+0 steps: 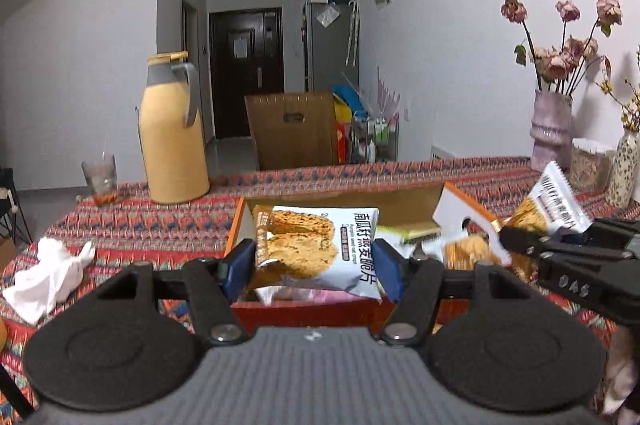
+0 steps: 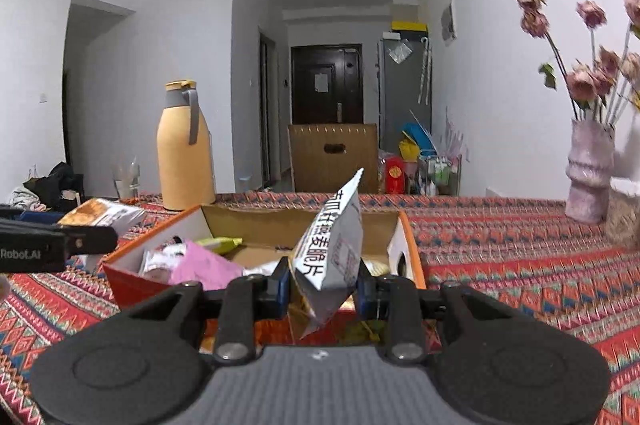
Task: Organize snacks
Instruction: 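Carry both held packets over the box and open both tools inside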
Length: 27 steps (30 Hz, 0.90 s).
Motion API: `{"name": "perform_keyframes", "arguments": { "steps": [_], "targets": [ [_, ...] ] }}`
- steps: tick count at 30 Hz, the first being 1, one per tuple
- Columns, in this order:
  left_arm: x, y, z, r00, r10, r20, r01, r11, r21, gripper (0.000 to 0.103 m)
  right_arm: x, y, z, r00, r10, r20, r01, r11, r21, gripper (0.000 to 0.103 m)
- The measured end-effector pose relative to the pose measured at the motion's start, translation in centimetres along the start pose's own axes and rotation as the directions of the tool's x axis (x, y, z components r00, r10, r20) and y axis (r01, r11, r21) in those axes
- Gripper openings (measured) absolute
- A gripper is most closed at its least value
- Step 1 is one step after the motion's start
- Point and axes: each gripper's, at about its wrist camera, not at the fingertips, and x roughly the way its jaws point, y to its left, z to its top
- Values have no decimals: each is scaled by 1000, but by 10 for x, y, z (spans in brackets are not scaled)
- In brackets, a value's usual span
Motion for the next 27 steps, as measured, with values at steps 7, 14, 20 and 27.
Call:
{"name": "perform_keyframes", "arguments": {
  "steps": [7, 14, 20, 27],
  "targets": [
    [25, -6, 18, 1000, 23, 11, -23, 1000, -1, 65, 31, 11, 19, 1000, 22, 2, -22, 999, -35, 29],
    [62, -3, 27, 999, 47, -17, -47, 998, -32, 65, 65, 15, 32, 1000, 21, -8, -21, 999, -34, 29],
    [90, 2, 23, 997, 61, -43, -63, 996, -56, 65, 90, 8, 26, 1000, 7, -24, -6, 1000, 6, 29],
    [103, 11, 9, 997, 69, -31, -71, 995, -73, 65, 99, 1, 14, 999, 18, -27, -17, 1000, 16, 29]
  ]
}}
